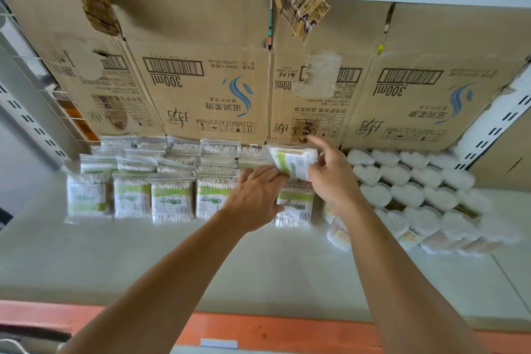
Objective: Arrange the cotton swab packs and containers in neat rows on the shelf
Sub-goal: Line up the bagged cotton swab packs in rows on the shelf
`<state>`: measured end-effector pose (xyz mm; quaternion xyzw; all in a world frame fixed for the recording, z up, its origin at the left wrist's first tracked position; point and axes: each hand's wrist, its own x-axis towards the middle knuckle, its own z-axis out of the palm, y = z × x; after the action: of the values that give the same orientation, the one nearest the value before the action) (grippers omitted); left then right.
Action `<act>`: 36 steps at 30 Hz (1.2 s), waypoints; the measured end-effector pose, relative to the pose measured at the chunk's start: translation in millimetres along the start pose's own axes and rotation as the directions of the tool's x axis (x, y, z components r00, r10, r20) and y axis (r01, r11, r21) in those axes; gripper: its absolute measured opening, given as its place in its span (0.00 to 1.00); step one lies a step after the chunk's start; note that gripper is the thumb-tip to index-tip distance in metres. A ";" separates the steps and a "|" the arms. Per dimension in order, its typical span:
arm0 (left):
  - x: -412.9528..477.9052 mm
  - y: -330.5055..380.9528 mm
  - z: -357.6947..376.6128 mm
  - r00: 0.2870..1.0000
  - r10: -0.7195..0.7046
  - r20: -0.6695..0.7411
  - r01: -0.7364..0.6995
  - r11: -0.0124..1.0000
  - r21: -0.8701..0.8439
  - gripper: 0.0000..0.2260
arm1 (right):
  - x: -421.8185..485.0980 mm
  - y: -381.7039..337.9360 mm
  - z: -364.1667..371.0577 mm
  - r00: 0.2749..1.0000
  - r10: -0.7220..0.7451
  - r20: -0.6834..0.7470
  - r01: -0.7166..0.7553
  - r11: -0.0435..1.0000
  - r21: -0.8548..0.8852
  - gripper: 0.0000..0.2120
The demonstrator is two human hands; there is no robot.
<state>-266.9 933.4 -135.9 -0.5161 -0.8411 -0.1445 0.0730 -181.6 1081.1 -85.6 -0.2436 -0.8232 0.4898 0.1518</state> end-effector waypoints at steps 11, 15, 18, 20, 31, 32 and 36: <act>4.4 -0.4 2.5 0.998 -0.020 0.060 0.018 0.999 0.029 0.28 | 0.4 -8.3 4.4 0.985 -0.034 0.169 0.055 0.991 -0.123 0.22; 2.6 0.8 1.1 0.998 -0.005 0.058 0.003 1.000 0.030 0.32 | 5.5 -12.7 10.9 0.996 -0.052 0.072 0.064 0.981 -0.183 0.26; 1.3 1.1 1.2 1.000 -0.004 0.030 0.003 1.000 0.014 0.30 | 7.5 -17.8 7.8 0.997 -0.042 0.066 0.053 0.984 -0.171 0.20; 0.5 0.2 1.5 1.000 -0.007 0.022 0.007 1.000 0.000 0.29 | 7.0 -22.9 0.9 0.985 -0.027 0.170 0.050 0.990 -0.135 0.24; -1.8 -1.5 1.7 1.000 0.007 -0.020 -0.007 1.000 -0.023 0.23 | 17.2 -22.3 8.1 0.984 -0.017 0.179 0.061 0.968 -0.243 0.10; -2.3 -2.3 2.2 1.000 0.000 -0.023 0.000 1.000 -0.029 0.22 | 20.2 -20.8 7.2 0.990 -0.025 0.140 0.056 0.973 -0.224 0.08; -4.0 -4.1 4.3 0.998 -0.002 -0.064 -0.001 0.999 -0.049 0.19 | 29.2 -14.1 1.4 0.997 -0.017 -0.077 0.017 1.000 0.002 0.06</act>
<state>-268.6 929.6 -141.7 -0.5125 -0.8348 -0.1814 0.0871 -210.2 1090.4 -73.5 -0.2552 -0.8181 0.4799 0.1878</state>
